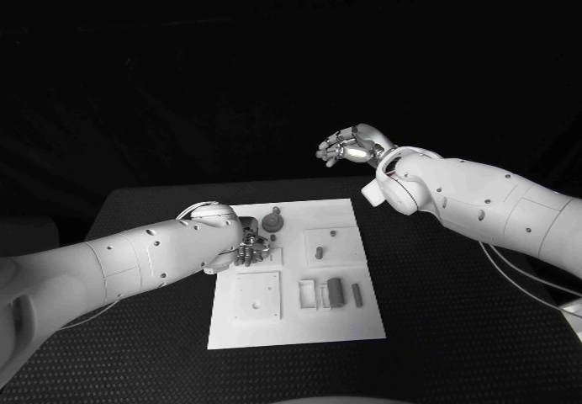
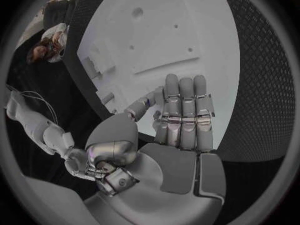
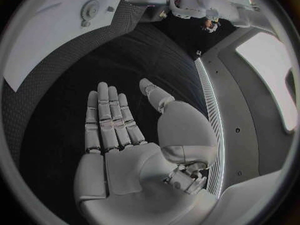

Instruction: Assemble the parts on the task board

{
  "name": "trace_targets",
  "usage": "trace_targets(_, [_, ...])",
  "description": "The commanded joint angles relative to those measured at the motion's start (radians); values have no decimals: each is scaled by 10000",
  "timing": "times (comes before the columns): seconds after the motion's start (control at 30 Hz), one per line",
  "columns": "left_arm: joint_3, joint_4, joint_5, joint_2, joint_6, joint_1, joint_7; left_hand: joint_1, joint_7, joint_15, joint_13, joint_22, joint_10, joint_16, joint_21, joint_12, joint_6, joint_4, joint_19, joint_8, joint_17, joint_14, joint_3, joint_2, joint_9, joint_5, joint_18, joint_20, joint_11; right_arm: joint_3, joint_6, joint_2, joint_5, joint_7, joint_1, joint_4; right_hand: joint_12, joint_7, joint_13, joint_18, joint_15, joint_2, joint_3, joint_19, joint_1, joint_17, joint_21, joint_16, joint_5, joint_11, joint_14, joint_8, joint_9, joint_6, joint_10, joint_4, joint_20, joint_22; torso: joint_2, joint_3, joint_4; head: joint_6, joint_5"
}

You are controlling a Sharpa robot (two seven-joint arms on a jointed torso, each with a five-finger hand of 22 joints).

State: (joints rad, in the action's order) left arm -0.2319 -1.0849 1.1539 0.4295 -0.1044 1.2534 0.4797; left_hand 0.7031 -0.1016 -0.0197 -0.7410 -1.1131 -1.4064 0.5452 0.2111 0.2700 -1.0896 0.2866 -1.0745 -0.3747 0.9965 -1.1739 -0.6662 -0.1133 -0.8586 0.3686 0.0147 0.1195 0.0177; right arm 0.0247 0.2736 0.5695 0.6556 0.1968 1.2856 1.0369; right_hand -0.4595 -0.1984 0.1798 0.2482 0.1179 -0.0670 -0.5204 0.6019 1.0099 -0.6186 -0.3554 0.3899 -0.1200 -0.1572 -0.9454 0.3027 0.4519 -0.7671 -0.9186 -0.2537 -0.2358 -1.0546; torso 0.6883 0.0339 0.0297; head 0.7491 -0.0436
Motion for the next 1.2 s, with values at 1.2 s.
trace_targets(1.2, [-60, 59, -183, 125, 178, -115, -1, -823, 745, 6, 74, -158, 134, 173, -509, -78, -736, -1039, -114, 198, -361, 128, 362, 1185, -112, -3145, -63, -16, 78, -6, -197, 32, -39, 45, -28, 8, 84, -124, -69, -150, 84, 7, 90, -115, 2, -56, 151, -183, -21, 11, 89, 34, -62, 63, -58, 28, -66, -27, -3, -8, 4, -9, -17])
